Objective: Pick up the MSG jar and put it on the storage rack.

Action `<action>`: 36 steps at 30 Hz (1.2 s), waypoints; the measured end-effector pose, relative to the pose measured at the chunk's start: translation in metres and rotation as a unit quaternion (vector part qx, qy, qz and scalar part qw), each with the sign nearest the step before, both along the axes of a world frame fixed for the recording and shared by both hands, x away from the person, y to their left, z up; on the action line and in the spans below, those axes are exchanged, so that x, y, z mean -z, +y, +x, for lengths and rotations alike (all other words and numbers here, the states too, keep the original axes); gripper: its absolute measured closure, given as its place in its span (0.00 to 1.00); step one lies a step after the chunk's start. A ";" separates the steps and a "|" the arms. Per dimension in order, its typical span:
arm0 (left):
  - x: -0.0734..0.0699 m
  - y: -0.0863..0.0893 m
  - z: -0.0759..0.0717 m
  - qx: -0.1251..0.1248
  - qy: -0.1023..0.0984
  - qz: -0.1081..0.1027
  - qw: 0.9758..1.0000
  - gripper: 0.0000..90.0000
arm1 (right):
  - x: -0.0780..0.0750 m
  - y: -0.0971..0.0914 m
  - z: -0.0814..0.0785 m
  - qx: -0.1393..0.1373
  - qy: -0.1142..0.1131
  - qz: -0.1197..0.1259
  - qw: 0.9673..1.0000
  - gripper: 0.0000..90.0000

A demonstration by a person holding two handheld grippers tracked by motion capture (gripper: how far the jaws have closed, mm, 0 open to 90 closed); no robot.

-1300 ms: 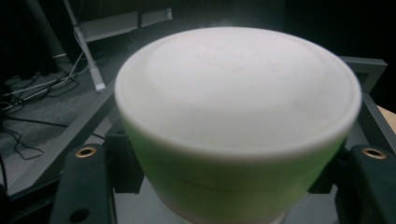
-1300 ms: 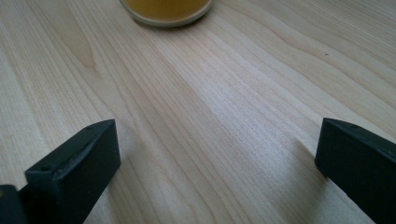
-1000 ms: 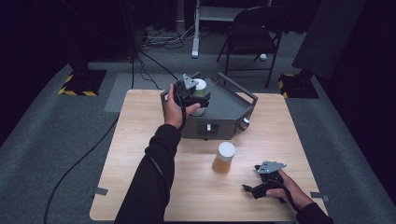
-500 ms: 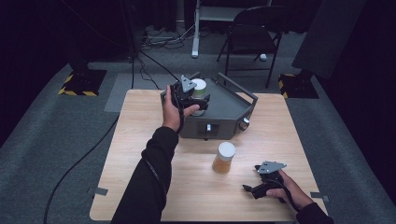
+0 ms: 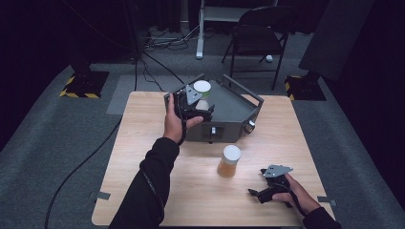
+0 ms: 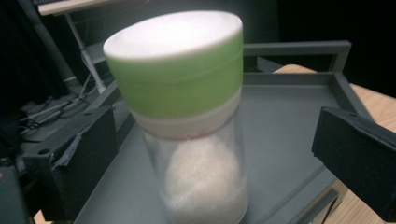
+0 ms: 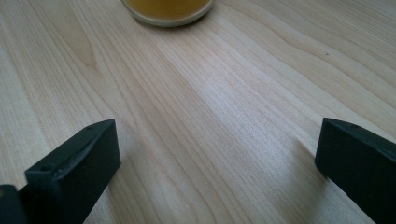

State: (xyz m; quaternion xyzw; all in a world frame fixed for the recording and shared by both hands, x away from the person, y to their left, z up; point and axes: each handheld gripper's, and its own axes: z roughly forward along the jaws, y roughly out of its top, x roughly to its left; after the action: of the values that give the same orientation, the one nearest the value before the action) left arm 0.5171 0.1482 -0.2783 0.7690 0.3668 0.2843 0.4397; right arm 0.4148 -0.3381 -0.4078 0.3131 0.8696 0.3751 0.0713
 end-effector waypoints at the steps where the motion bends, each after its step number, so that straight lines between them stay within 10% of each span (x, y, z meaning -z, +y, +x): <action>1: 0.001 0.002 -0.001 0.002 0.002 -0.002 1.000 0.00 | 0.000 0.000 0.000 0.000 0.000 0.000 1.000 0.00; 36: 0.055 0.038 -0.062 0.047 0.041 0.020 0.998 0.00 | 0.000 0.000 0.000 -0.001 0.000 0.000 1.000 0.00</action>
State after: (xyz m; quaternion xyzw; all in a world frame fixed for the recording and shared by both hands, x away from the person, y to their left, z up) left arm 0.4556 0.1861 -0.3334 0.8046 0.3424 0.2392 0.4221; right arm 0.4152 -0.3382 -0.4078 0.3121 0.8700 0.3751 0.0710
